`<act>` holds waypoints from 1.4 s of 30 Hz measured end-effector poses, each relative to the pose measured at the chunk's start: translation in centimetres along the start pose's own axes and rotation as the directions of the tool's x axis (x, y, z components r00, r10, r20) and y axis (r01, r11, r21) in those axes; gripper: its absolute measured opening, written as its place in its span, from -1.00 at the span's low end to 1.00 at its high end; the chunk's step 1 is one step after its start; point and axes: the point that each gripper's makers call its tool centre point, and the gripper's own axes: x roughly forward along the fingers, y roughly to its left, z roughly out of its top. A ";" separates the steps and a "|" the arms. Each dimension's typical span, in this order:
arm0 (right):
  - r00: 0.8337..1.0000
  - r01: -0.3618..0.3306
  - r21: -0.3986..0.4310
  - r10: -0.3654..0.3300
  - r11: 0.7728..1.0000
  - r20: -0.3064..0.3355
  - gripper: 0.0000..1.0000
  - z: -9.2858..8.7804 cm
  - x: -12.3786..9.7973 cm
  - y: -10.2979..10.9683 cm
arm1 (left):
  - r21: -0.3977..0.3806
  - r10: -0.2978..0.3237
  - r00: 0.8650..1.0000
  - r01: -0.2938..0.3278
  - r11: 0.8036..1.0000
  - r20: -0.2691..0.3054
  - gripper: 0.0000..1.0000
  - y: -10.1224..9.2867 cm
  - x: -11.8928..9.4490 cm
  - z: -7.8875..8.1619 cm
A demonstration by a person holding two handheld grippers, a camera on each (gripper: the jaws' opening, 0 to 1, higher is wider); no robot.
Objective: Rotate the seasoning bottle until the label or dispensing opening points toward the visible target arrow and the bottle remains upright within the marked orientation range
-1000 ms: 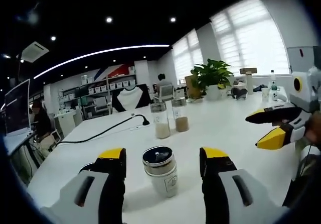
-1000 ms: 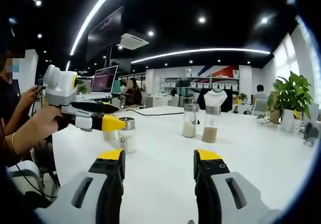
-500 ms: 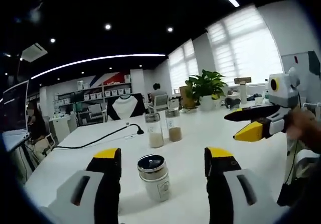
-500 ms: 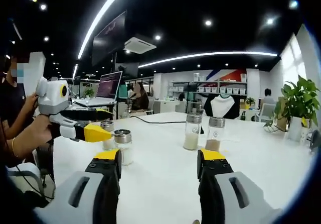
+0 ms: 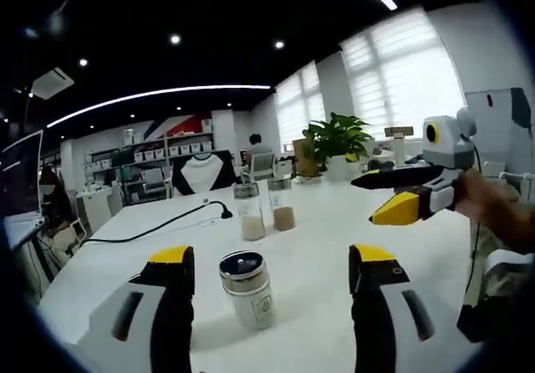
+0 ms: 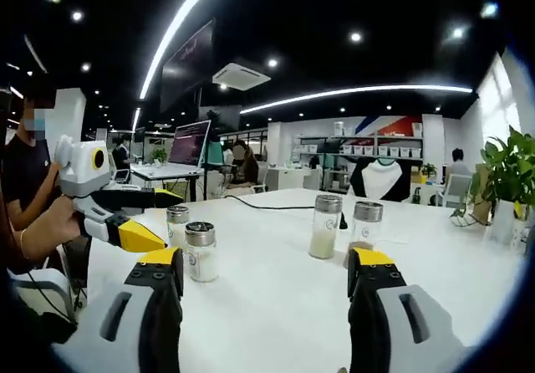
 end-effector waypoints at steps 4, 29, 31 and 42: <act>1.000 0.001 -0.012 -0.001 1.000 0.005 0.60 0.9 1.2 -1.1 | 0.010 0.003 1.000 -0.003 1.000 -0.001 0.57 -0.1 -0.1 0.1; 0.999 -0.007 0.040 0.006 0.999 0.034 0.49 4.0 10.1 -3.4 | -0.039 0.029 0.999 -0.030 0.999 -0.016 0.52 1.9 -0.8 -1.1; 1.000 0.006 0.033 -0.006 0.999 0.017 0.48 3.5 10.7 -3.8 | -0.043 0.033 0.999 -0.033 0.999 -0.017 0.53 1.9 -0.7 -1.1; 0.996 0.088 0.019 -0.089 0.996 0.018 0.26 3.1 13.3 -6.7 | -0.021 0.040 0.999 -0.040 0.999 -0.022 0.53 2.2 -0.8 -1.2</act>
